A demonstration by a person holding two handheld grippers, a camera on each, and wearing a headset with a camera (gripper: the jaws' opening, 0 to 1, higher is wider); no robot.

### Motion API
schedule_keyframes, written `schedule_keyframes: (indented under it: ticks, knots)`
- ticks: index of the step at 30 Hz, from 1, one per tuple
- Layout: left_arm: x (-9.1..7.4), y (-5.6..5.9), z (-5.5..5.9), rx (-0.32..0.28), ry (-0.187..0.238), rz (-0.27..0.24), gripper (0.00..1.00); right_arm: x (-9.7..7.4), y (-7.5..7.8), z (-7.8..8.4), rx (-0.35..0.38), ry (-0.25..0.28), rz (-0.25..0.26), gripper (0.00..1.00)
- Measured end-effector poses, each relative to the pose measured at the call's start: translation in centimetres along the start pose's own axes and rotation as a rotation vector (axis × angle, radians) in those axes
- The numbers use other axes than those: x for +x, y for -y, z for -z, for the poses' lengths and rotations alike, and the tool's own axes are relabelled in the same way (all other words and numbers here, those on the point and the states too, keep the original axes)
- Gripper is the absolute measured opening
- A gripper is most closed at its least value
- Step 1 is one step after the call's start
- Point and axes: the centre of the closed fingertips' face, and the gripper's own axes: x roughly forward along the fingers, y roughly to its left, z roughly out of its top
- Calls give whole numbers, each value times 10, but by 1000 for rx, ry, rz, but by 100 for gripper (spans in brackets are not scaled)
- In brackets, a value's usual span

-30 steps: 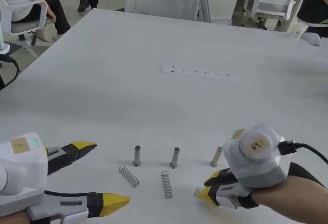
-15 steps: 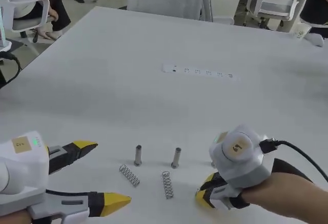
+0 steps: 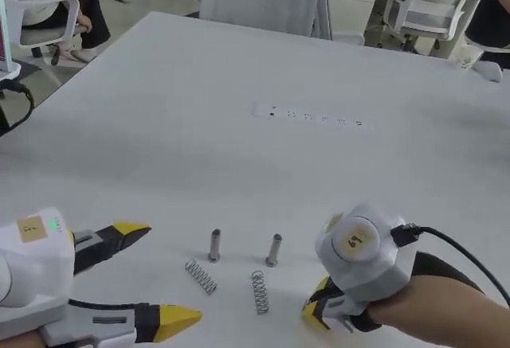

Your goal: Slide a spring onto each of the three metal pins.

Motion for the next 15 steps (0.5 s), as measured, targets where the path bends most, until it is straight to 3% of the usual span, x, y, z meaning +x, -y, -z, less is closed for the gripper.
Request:
schedule_keyframes:
  ticks: [9,15]
  knots:
    - [1,-1,-2,4,4,3,78,-1,3,2,39,26,18,8]
    - [-1,-1,-3,7,5,1,77,-13,8,-8,108,97,23,8]
